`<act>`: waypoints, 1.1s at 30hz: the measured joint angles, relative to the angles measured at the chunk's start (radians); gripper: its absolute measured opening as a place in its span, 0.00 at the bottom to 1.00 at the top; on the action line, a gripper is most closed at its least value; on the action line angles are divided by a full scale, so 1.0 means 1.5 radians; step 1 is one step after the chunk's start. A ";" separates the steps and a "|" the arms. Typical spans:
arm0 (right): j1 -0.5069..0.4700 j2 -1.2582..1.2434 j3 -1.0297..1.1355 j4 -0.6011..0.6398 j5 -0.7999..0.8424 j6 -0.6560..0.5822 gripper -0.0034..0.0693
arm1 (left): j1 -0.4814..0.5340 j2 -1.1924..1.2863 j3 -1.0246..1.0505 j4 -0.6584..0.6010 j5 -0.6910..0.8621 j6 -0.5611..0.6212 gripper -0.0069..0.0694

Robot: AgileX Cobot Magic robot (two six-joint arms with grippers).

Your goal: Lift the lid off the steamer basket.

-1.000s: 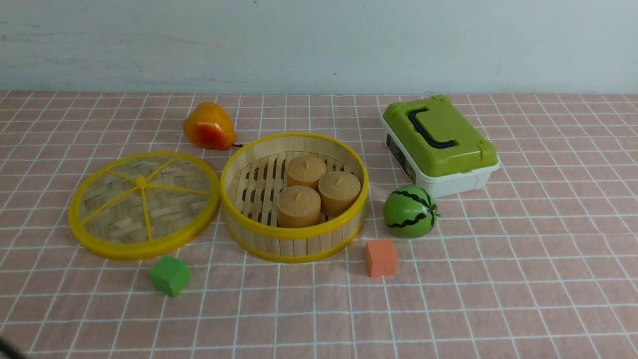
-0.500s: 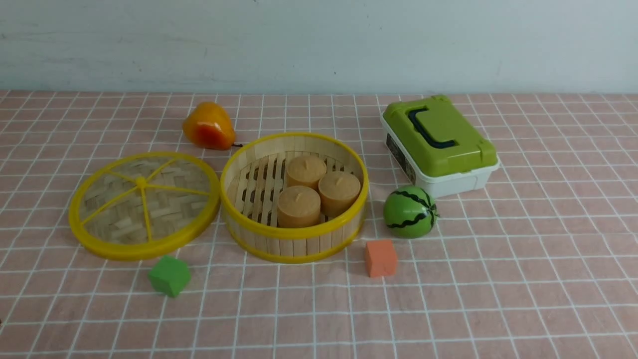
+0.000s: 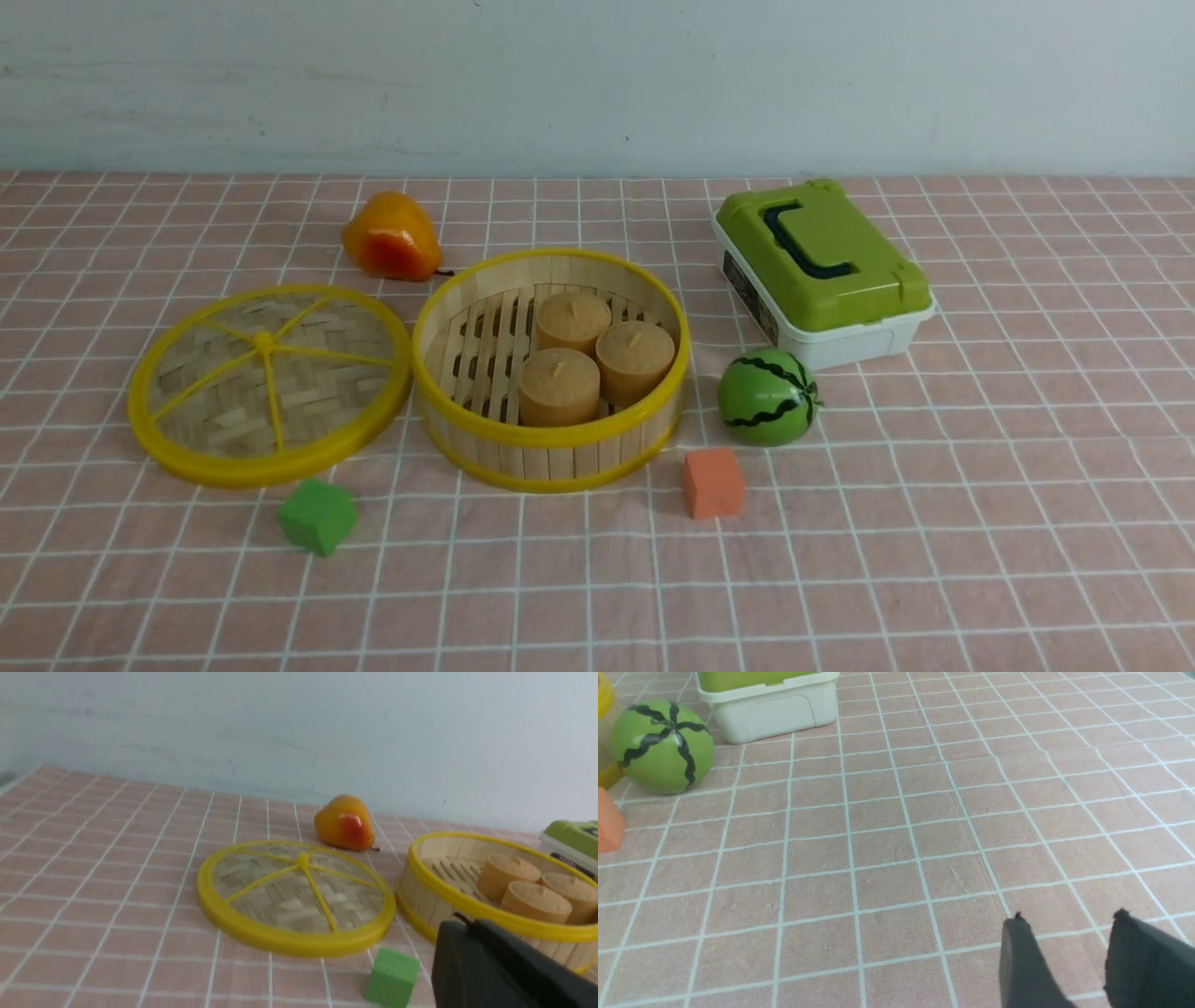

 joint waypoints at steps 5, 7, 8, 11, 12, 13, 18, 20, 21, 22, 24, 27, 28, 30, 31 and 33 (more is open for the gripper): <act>0.000 0.000 0.000 0.000 0.000 0.000 0.38 | 0.000 0.000 0.003 0.007 0.081 -0.019 0.07; 0.000 0.000 0.000 0.000 0.000 0.000 0.38 | 0.000 0.000 0.003 0.006 0.109 -0.020 0.07; 0.000 0.000 0.000 0.000 0.000 0.000 0.38 | 0.000 0.000 0.003 0.004 0.129 -0.020 0.07; 0.000 0.000 0.000 0.000 0.000 0.000 0.38 | 0.000 0.000 0.003 0.003 0.178 -0.019 0.07; 0.000 0.000 0.000 0.000 0.000 0.000 0.38 | 0.000 0.000 0.003 0.002 0.189 -0.016 0.07; 0.000 0.000 0.000 0.000 0.000 0.000 0.38 | 0.000 0.000 0.003 0.002 0.193 -0.013 0.07; 0.000 0.000 0.000 0.000 0.000 0.000 0.38 | 0.000 0.000 0.003 0.001 0.196 -0.007 0.07; 0.000 0.000 0.000 0.000 0.000 0.000 0.38 | 0.000 0.000 0.003 0.001 0.196 -0.005 0.07; 0.000 0.000 0.000 0.000 0.000 0.000 0.38 | 0.000 0.000 0.003 0.001 0.196 -0.005 0.07; 0.000 0.000 0.000 0.000 0.000 0.000 0.38 | 0.000 0.000 0.003 0.001 0.196 -0.005 0.07; 0.000 0.000 0.000 0.000 0.000 0.000 0.38 | 0.000 0.000 0.003 0.001 0.196 -0.005 0.07; 0.000 0.000 0.000 0.000 0.000 0.000 0.38 | 0.000 0.000 0.003 0.001 0.196 -0.005 0.07; 0.000 0.000 0.000 0.000 0.000 0.000 0.38 | 0.000 0.000 0.003 0.001 0.196 -0.005 0.07; 0.000 0.000 0.000 0.000 0.000 0.000 0.38 | 0.000 0.000 0.003 0.001 0.196 -0.005 0.07; 0.000 0.000 0.000 0.000 0.000 0.000 0.38 | 0.000 0.000 0.003 0.001 0.196 -0.005 0.07; 0.000 0.000 0.000 0.000 0.000 0.000 0.38 | 0.000 0.000 0.003 0.001 0.196 -0.005 0.07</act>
